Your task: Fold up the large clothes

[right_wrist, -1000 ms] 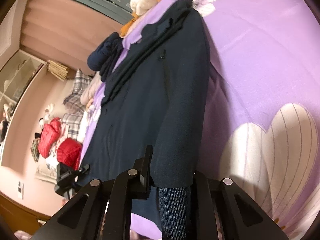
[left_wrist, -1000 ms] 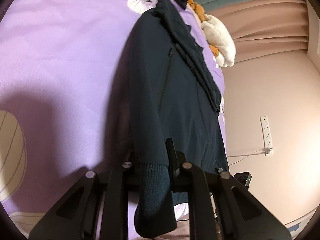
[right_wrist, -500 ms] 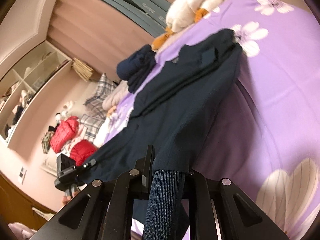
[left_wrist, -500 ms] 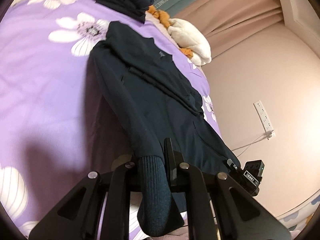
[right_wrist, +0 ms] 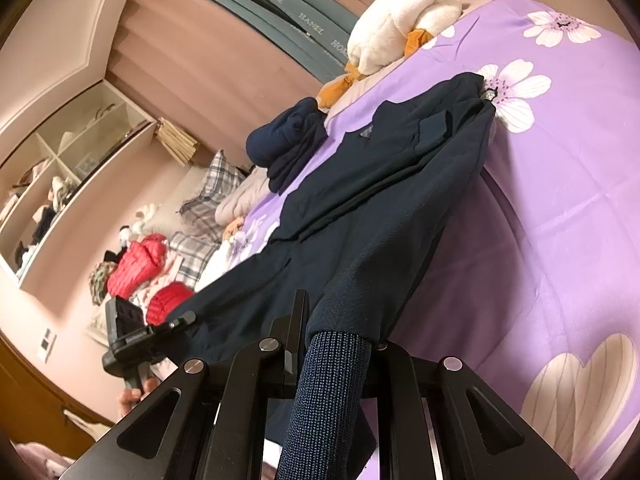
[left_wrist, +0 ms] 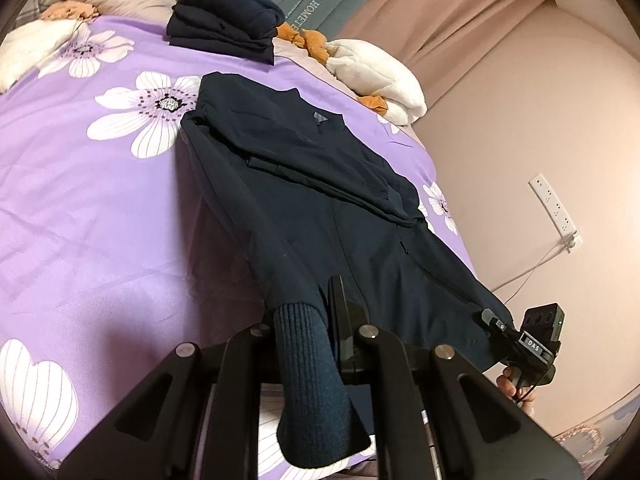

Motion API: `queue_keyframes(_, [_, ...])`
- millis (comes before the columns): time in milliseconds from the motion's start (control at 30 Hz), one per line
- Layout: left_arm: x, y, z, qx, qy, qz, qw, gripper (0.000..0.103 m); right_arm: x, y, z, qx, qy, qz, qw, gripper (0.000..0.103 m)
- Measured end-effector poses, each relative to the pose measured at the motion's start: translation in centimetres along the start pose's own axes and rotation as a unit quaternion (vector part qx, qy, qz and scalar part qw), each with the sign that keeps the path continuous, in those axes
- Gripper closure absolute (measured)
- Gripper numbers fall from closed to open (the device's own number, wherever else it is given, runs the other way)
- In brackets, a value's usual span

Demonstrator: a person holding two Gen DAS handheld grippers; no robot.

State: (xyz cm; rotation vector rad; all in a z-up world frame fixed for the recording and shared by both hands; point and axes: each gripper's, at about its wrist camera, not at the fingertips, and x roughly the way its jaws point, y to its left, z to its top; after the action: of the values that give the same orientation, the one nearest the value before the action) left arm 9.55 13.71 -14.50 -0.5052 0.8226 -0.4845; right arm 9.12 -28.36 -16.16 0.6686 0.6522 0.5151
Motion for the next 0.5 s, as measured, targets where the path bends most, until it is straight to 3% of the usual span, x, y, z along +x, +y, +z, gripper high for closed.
queue_keyframes(500, [-0.29, -0.84, 0.47, 0.022, -0.012, 0.001, 0.9997, 0.093, -0.36, -0.22, 0.16, 0.004, -0.015, 0.02, 1.0, 0.089])
